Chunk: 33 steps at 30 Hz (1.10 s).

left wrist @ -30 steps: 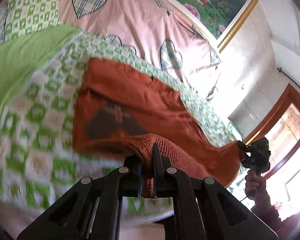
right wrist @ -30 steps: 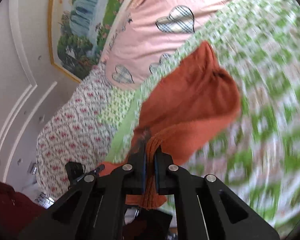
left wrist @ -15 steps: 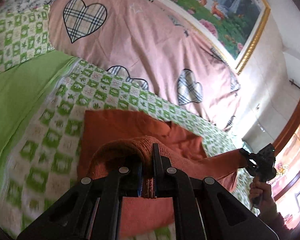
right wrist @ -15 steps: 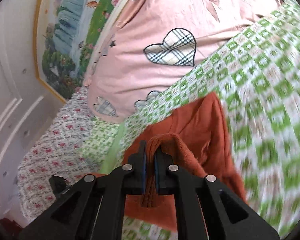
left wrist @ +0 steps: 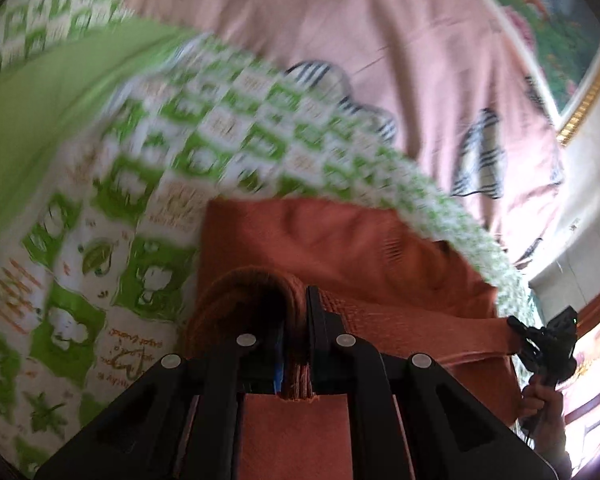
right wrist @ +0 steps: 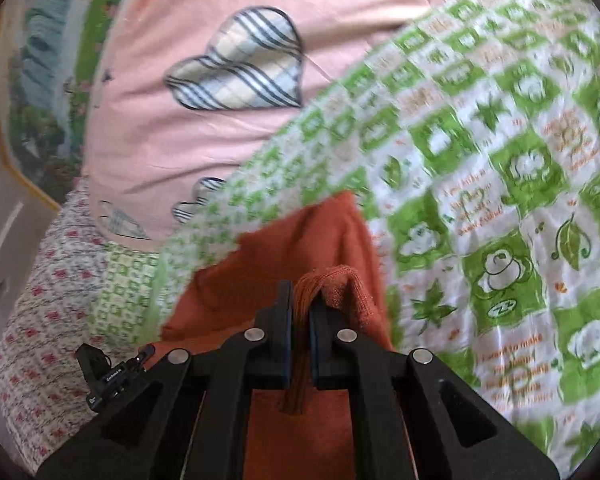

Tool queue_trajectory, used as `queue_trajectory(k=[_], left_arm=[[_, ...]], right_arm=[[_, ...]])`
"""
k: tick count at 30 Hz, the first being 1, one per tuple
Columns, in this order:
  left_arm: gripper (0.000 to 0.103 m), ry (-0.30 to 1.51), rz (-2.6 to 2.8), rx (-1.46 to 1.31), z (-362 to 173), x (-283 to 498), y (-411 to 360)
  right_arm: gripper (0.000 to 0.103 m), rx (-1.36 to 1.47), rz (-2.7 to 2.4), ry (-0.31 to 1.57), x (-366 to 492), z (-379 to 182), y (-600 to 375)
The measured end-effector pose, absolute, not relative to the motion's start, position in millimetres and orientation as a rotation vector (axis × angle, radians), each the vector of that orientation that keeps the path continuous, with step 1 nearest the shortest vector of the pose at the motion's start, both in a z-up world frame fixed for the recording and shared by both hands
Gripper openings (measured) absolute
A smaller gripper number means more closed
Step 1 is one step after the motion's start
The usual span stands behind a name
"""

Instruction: Fold small clothes

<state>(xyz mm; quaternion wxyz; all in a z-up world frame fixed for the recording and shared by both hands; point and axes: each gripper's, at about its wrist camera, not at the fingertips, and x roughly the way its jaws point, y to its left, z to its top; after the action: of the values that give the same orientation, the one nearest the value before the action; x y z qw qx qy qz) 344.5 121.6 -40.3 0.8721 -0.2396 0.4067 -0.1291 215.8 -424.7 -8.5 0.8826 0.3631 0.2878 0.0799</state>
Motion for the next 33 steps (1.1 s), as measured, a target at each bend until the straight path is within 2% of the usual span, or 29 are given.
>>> queue_trajectory(k=[2, 4, 6, 7, 10, 12, 16, 19, 23, 26, 28, 31, 33], left_arm=[[0.012, 0.867, -0.284, -0.545, -46.0, 345.8, 126.6], [0.023, 0.861, -0.29, -0.548, -42.0, 337.4, 129.2], [0.043, 0.845, -0.285, -0.515, -33.7, 318.2, 126.6], [0.045, 0.837, -0.298, -0.492, -29.4, 305.6, 122.0], [0.049, 0.849, -0.373, -0.455, -24.9, 275.3, 101.4], [0.051, 0.884, -0.44, -0.405, -29.3, 260.1, 73.6], [0.051, 0.949, -0.48, -0.213, -39.9, 257.7, 17.6], [0.051, 0.946, -0.466, -0.109, -41.4, 276.9, 4.5], [0.047, 0.921, -0.411, -0.138, -30.2, 322.0, 28.9], [0.055, 0.868, -0.263, -0.187, -17.2, 354.8, 60.9], [0.055, 0.851, -0.257, -0.284, -12.7, 365.7, 83.3], [0.057, 0.807, -0.18, -0.351, -2.9, 365.0, 110.8], [0.064, 0.77, -0.131, -0.378, 3.1, 354.5, 125.2]], right_arm=[[0.012, 0.776, 0.151, 0.612, 216.4, -14.6, -428.5], [0.019, 0.791, 0.138, 0.595, 208.4, -12.8, -431.2], [0.037, 0.769, 0.111, 0.562, 193.2, -4.6, -430.1], [0.047, 0.747, 0.101, 0.539, 182.7, 0.9, -427.8], [0.048, 0.661, 0.138, 0.506, 158.1, 14.8, -402.4], [0.048, 0.565, 0.235, 0.555, 156.4, 16.6, -369.4], [0.048, 0.292, 0.401, 0.786, 185.0, -0.9, -293.9], [0.047, 0.204, 0.384, 0.877, 211.1, -11.6, -281.7], [0.045, 0.165, 0.205, 0.813, 244.1, 3.5, -311.8], [0.046, 0.256, 0.064, 0.718, 255.2, 19.4, -347.8], [0.046, 0.337, 0.02, 0.662, 255.6, 26.8, -371.1], [0.046, 0.427, 0.002, 0.607, 245.9, 33.1, -388.4], [0.047, 0.428, 0.006, 0.596, 238.1, 33.9, -384.3]])
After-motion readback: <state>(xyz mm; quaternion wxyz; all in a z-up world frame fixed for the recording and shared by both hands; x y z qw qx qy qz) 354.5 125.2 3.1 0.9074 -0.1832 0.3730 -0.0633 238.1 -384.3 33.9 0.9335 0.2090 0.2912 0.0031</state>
